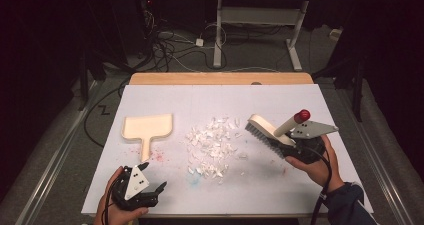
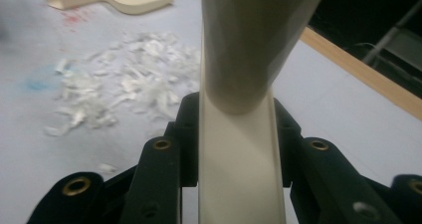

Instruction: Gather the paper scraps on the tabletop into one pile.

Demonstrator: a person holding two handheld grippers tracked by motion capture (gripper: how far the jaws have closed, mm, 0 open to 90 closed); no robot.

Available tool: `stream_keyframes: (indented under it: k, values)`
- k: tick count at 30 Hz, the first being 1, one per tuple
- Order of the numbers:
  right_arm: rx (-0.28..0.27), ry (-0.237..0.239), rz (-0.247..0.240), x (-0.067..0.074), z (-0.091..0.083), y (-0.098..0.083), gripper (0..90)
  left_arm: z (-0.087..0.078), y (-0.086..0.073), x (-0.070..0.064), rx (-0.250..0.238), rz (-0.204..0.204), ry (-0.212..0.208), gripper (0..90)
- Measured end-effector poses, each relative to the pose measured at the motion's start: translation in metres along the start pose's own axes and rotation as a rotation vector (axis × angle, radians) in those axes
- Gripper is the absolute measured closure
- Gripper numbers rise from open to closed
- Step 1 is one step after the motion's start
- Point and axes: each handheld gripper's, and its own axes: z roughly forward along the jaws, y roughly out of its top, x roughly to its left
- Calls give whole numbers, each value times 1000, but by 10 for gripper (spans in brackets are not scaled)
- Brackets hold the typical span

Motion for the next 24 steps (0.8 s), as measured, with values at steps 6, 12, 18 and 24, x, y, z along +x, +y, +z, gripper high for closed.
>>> stream_keyframes:
  k: [6, 12, 18, 24]
  values:
    - [19, -80, 42, -25, 14, -4, 681, 4, 1, 0, 7, 0, -7, 193]
    - [101, -177, 68, -53, 56, -2, 682, 3, -1, -2, 20, -2, 1, 193]
    - [176, -235, 6, -60, 101, 15, 682, 5, 0, -4, 27, 7, 0, 193]
    - [232, -260, -16, -54, 143, 24, 682, 2, -4, -4, 32, -3, 5, 193]
